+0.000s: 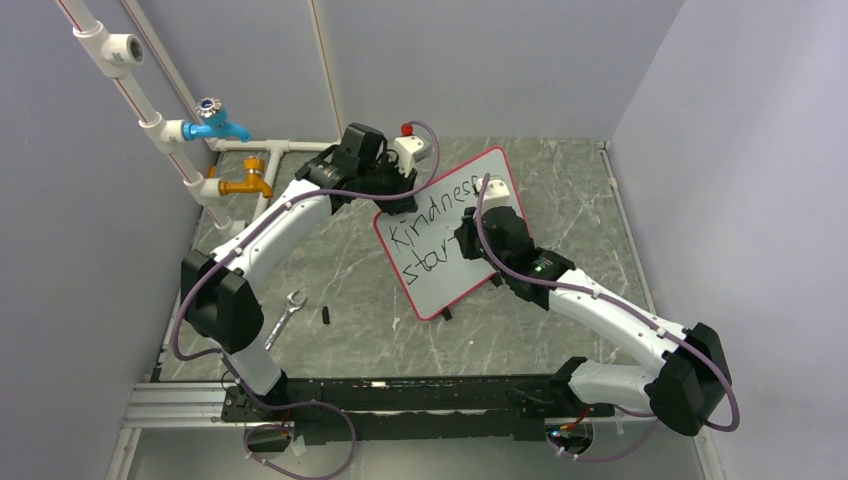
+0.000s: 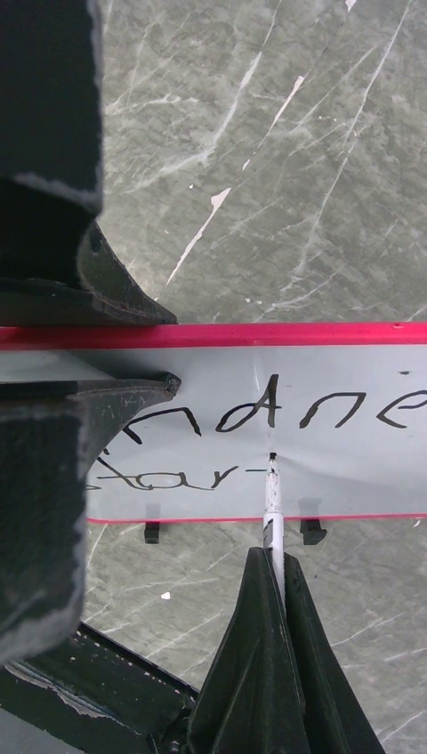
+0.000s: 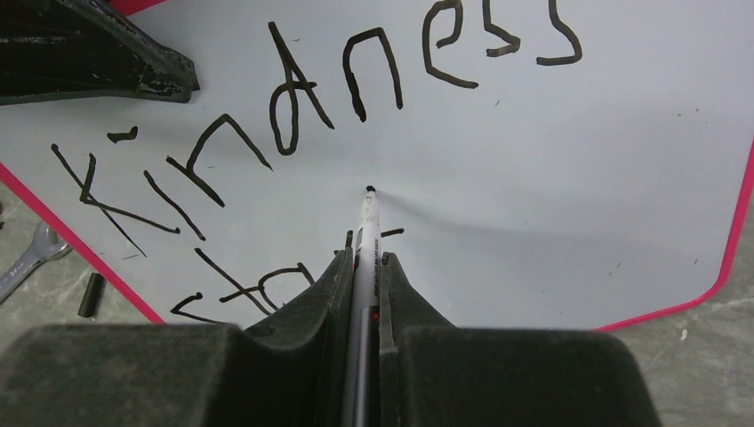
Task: Write a sentence on the whiteboard
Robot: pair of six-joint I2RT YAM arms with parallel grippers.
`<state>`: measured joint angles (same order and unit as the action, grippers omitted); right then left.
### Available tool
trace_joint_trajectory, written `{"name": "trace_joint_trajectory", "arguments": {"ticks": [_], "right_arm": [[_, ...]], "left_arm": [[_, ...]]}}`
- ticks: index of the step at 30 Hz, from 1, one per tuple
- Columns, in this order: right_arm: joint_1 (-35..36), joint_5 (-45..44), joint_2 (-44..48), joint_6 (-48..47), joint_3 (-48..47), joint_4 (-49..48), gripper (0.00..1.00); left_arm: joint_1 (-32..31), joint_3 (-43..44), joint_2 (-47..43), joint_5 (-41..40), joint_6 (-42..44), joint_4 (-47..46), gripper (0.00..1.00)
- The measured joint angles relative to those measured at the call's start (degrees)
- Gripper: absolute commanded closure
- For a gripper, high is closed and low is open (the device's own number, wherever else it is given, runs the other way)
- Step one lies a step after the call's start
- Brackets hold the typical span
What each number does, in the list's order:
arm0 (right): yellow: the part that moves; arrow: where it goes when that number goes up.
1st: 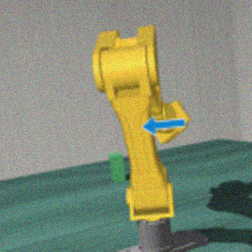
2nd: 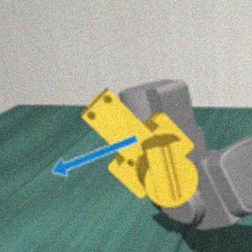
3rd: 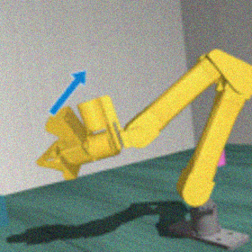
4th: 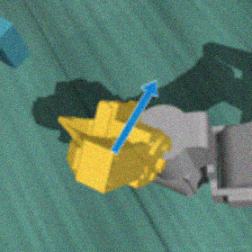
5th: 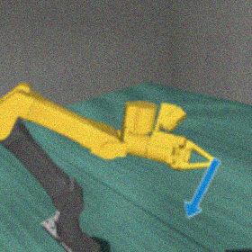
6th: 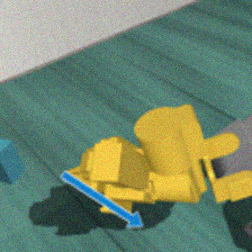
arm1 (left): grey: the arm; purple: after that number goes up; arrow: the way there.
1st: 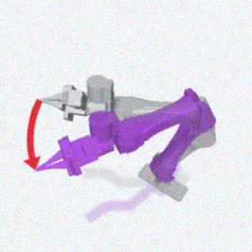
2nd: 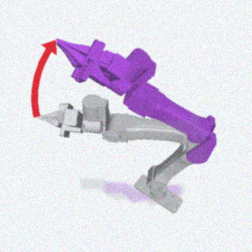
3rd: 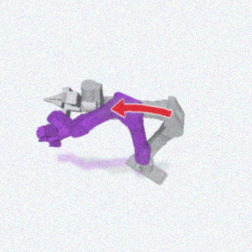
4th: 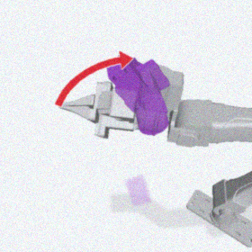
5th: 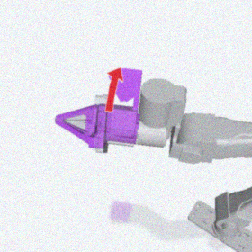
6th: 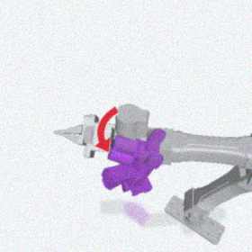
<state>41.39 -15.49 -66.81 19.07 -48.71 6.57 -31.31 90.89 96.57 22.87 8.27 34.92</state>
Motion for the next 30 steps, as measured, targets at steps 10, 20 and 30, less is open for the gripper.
{"name": "trace_joint_trajectory", "arguments": {"ticks": [10,20,30], "right_arm": [[0.00,0.00,1.99,1.55,3.48,-0.52,1.00],[0.00,0.02,4.26,3.21,7.43,-0.04,1.00],[0.00,-0.13,5.11,3.91,9.05,0.61,1.00]], "left_arm": [[0.00,0.00,0.00,0.02,0.00,0.00,1.00],[0.00,0.00,0.00,0.02,0.00,0.02,1.00],[0.00,0.00,0.00,0.02,0.00,0.02,1.00]]}}
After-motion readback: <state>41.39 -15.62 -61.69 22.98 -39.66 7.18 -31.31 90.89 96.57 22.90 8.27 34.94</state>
